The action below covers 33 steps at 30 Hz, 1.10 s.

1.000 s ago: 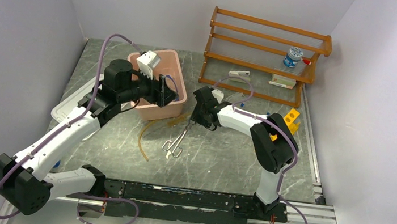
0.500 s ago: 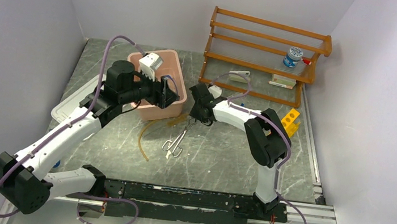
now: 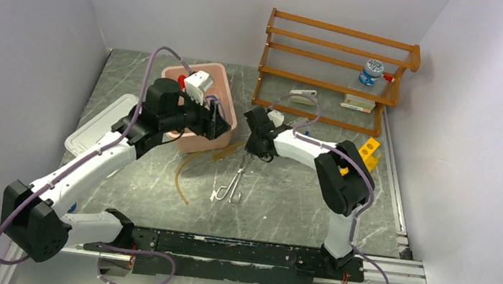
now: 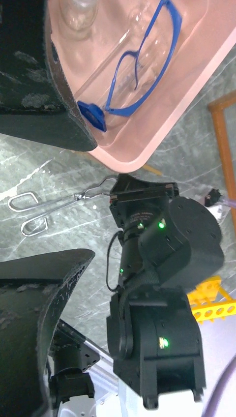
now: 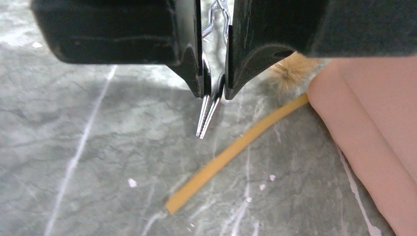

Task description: Organize the chemistry lab equipment

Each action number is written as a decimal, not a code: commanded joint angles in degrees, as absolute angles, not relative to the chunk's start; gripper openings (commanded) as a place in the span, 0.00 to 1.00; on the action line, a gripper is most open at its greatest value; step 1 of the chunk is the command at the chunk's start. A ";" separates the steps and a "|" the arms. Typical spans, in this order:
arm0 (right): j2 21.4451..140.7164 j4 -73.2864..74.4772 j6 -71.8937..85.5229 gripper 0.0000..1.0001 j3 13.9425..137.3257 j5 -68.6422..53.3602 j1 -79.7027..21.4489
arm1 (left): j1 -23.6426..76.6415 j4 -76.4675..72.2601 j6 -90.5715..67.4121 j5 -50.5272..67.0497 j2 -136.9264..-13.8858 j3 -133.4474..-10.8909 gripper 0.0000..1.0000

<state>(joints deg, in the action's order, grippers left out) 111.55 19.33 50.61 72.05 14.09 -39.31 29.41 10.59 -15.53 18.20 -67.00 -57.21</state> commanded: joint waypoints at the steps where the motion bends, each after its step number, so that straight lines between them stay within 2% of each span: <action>1: 104.48 15.14 49.05 0.00 66.89 11.77 -37.63 | 31.42 7.74 -16.22 20.81 -68.82 -55.78 0.77; 13: 90.97 4.71 46.88 0.00 57.18 4.24 -33.55 | 37.55 2.54 -22.18 23.43 -77.14 -53.32 0.75; 23: 77.63 -8.81 43.99 0.00 45.46 -8.29 -28.94 | 42.50 0.46 -23.75 20.89 -85.66 -54.18 0.70; 33: 71.31 -10.97 43.66 0.00 41.21 -17.29 -25.80 | 44.03 -8.82 -23.28 20.89 -91.07 -51.66 0.67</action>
<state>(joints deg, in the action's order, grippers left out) 73.63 -7.90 44.34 41.98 -12.03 -26.76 43.35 -1.89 -23.55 21.10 -89.71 -52.95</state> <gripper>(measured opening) 0.171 0.684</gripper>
